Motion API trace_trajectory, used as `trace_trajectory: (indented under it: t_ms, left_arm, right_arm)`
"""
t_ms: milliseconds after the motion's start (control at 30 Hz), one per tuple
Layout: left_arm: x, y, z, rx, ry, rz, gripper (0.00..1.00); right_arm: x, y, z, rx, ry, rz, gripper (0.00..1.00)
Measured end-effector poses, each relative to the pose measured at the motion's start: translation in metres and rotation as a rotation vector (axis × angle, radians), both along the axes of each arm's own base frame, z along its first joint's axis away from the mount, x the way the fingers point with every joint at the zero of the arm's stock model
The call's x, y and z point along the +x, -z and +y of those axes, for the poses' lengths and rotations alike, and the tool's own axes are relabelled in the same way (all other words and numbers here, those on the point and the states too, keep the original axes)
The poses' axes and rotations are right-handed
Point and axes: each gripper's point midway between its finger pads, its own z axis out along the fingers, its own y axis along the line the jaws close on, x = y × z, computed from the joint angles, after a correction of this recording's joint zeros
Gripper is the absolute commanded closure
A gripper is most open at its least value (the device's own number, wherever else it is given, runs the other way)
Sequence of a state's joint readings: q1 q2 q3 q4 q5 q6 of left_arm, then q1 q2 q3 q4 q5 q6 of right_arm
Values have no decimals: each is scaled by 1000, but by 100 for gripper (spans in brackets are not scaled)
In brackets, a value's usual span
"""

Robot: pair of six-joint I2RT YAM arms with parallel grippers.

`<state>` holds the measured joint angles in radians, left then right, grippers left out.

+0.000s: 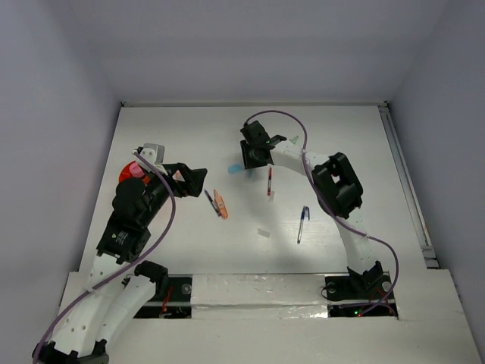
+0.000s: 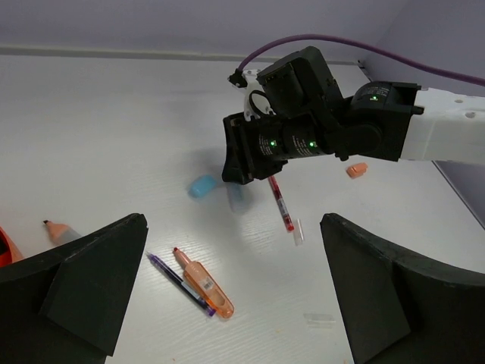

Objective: Sort the stationery into containers
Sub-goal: Pick up the pen from the center of the board.

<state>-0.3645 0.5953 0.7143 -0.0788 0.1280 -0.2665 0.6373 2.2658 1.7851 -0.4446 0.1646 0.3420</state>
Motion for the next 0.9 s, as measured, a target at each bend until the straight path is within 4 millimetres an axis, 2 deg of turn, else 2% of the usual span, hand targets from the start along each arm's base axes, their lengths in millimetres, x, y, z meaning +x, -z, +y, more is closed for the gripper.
trace_trajectory:
  t_ms: [33,133,333,433,467,567,733,833,900]
  left_arm:
    - [0,1,-1,1,3,3,1]
    - [2,4,-4,-2,17,18,1]
    - [6,12,-21,-35,98,69,1]
    - [8,21,-38,-63,175,119,8]
    - [8,23,-43,-73,200,136,15]
    - [11,38,-60,-123,270,213,31]
    - [7,69,-85,-191,341,345,36]
    - [5,78,-106,-220,391,387,36]
    - [3,82,-119,-231,417,401,36]
  right_arm:
    - [-1,1,-1,-5,0,2,69]
    - [-2,1,-1,-16,-4,2,84]
    - [-9,-1,-4,-5,-6,3,88]
    - [-21,-8,-12,4,-6,1,88]
    - [-26,-15,-15,13,-6,-8,88]
    - [-38,-53,-20,93,-15,-77,87]
    - [-59,-147,-17,318,-43,-253,89]
    - [-70,-184,-6,425,-83,-324,89]
    - [-77,-194,0,472,-109,-341,89]
